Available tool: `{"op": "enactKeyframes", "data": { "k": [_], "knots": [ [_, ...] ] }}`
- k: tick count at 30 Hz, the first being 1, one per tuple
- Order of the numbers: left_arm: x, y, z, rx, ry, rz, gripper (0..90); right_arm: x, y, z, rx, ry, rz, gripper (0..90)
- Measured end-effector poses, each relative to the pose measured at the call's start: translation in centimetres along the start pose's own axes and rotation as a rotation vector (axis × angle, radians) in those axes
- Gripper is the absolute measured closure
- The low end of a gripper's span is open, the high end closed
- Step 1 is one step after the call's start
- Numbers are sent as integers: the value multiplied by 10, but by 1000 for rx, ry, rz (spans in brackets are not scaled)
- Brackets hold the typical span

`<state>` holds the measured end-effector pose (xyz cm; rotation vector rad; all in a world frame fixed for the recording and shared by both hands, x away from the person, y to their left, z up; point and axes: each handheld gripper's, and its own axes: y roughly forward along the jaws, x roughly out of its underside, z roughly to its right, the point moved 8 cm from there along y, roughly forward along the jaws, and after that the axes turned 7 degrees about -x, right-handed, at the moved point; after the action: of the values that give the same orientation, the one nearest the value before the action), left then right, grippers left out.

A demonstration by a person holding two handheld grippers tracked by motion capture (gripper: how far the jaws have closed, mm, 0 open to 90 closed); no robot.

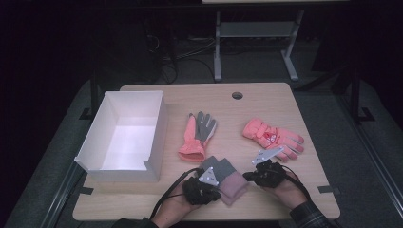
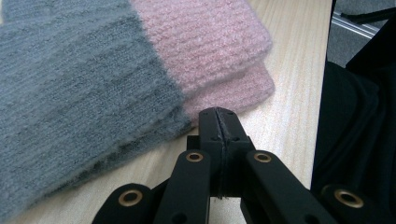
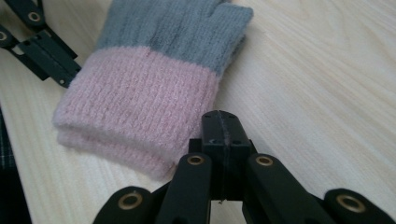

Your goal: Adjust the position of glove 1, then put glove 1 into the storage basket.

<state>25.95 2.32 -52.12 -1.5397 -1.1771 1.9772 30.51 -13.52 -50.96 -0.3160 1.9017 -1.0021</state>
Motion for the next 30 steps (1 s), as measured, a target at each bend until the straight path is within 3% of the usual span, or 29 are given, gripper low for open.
{"op": "enactKeyframes", "data": {
  "k": [9, 13, 14, 17, 20, 21, 22, 26, 30],
  "knots": [
    [0, 0, 0, -2, -11, 8, 896, -1, -1, -16, -47, -33, -11, 900],
    [5, -8, -4, 0, -32, 3, 896, 1, -2, -10, -34, -21, -6, 900],
    [7, -11, -6, -7, -27, 2, 896, 2, -4, -6, -27, -15, -1, 900],
    [12, -23, -17, -37, -79, 19, 896, 4, -5, 0, -18, -4, -6, 900],
    [18, -34, -36, -88, -110, 17, 896, 3, -4, 4, -12, -4, 8, 900],
    [18, -34, -36, -88, -110, 17, 896, 3, -3, 6, -8, -1, 3, 900],
    [18, -35, -44, -113, -142, 21, 896, 3, -2, 8, -8, 2, -1, 900],
    [14, -33, -54, -143, -167, 20, 895, 2, 3, 7, -27, -7, -2, 900],
    [12, -24, -59, -147, -157, -6, 895, 3, 8, 3, -40, -23, -20, 900]
  ]
}}
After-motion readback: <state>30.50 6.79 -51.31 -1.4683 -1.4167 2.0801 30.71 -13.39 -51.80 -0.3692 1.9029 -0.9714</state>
